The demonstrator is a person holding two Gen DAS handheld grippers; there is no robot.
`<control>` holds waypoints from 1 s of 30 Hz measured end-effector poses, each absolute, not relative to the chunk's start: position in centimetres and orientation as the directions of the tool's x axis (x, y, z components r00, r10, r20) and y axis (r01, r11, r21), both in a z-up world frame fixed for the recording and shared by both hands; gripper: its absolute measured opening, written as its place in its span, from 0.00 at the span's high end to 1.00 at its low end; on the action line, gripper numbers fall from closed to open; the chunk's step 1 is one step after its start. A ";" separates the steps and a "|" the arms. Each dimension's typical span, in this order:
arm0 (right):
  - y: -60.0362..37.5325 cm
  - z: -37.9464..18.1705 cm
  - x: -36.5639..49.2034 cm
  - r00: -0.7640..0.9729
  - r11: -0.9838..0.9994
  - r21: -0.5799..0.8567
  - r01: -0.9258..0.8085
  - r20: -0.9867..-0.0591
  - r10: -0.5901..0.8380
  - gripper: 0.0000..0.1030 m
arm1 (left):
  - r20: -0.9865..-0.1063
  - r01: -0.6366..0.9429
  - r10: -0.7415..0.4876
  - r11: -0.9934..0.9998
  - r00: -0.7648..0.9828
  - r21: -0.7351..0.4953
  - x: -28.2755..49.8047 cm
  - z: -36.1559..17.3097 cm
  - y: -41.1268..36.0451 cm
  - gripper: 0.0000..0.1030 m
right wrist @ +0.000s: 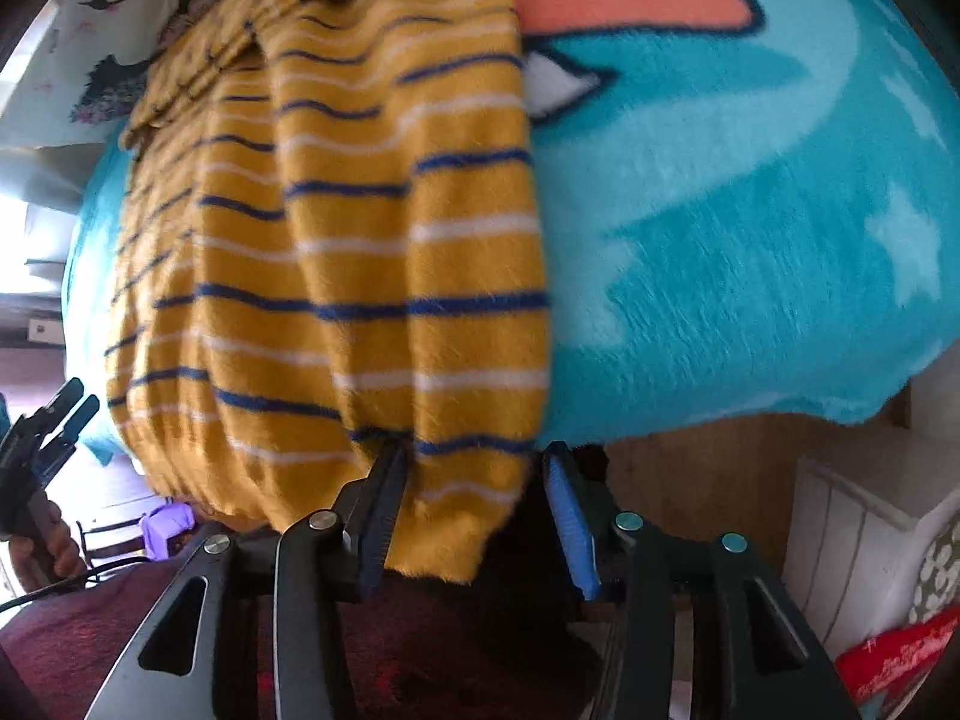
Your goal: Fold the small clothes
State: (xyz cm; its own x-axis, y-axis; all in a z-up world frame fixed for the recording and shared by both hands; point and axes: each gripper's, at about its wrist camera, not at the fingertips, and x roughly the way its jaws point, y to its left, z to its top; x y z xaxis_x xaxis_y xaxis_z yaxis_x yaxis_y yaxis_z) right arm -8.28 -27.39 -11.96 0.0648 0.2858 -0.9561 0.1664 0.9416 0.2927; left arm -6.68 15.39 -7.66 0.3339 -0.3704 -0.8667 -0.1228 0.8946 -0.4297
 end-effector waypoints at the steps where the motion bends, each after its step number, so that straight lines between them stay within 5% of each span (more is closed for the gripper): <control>1: -27.8 -12.1 -8.6 0.066 0.939 0.292 0.180 -0.956 0.285 0.44 | -0.864 -0.124 -0.379 0.890 0.331 -0.438 -6.6 -7.8 15.3 0.39; 21: -27.4 -14.7 -11.5 0.080 0.872 0.417 0.257 -0.908 0.411 0.40 | -0.761 -0.111 -0.623 0.756 0.178 -0.645 -10.2 -12.5 12.3 0.39; 24: -27.8 -14.9 -11.4 0.089 0.874 0.419 0.247 -0.907 0.411 0.40 | -0.731 -0.080 -0.656 0.732 0.186 -0.677 -10.6 -12.0 11.6 0.47; 25: -27.6 -14.9 -11.5 0.091 0.871 0.427 0.243 -0.904 0.418 0.43 | -0.725 -0.067 -0.664 0.727 0.186 -0.683 -10.7 -11.8 11.3 0.67; 27: -27.5 -14.8 -11.8 0.092 0.853 0.462 0.244 -0.886 0.454 0.76 | -0.731 -0.051 -0.661 0.735 0.172 -0.676 -10.7 -11.6 10.8 0.93; 28: -27.4 -14.8 -12.0 0.091 0.842 0.478 0.248 -0.877 0.471 0.89 | -0.740 -0.050 -0.651 0.744 0.171 -0.666 -10.8 -11.4 10.7 0.92; 30: -27.2 -14.4 -12.4 0.099 0.842 0.480 0.245 -0.877 0.471 0.93 | -0.744 -0.051 -0.643 0.750 0.179 -0.660 -10.9 -10.9 10.9 0.92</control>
